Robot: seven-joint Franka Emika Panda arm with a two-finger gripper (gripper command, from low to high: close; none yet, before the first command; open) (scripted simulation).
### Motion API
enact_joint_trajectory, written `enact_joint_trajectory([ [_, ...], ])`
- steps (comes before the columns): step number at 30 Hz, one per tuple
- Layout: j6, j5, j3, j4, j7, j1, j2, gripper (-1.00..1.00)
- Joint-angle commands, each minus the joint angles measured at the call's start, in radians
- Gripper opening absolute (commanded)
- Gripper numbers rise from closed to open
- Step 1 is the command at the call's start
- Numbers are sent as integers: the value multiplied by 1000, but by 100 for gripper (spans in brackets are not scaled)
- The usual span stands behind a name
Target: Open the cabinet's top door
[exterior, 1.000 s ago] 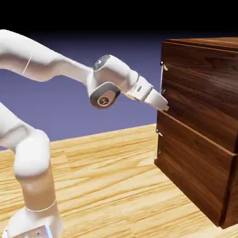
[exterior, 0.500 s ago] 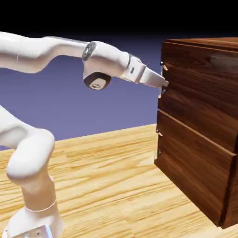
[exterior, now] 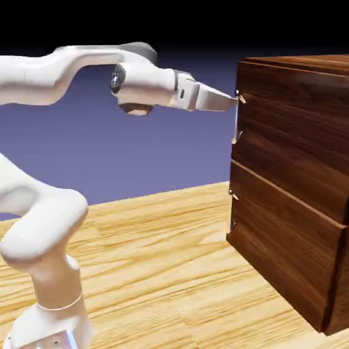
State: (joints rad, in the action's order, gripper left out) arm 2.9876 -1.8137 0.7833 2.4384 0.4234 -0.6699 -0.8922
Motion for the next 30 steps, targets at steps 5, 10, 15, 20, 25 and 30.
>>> enact_joint_trajectory([
  [5, -6, -218, 94, -45, 140, -82, -39, 0],
  [10, -12, -435, 188, -89, 279, -164, -77, 0],
  [15, -18, -653, 282, -134, 419, -245, -116, 0],
  [20, -24, -870, 376, -178, 559, -327, -155, 0],
  [25, -29, -1068, 461, -219, 686, -402, -190, 0],
  [30, -44, -1081, 532, -333, 693, -545, -160, 0],
])
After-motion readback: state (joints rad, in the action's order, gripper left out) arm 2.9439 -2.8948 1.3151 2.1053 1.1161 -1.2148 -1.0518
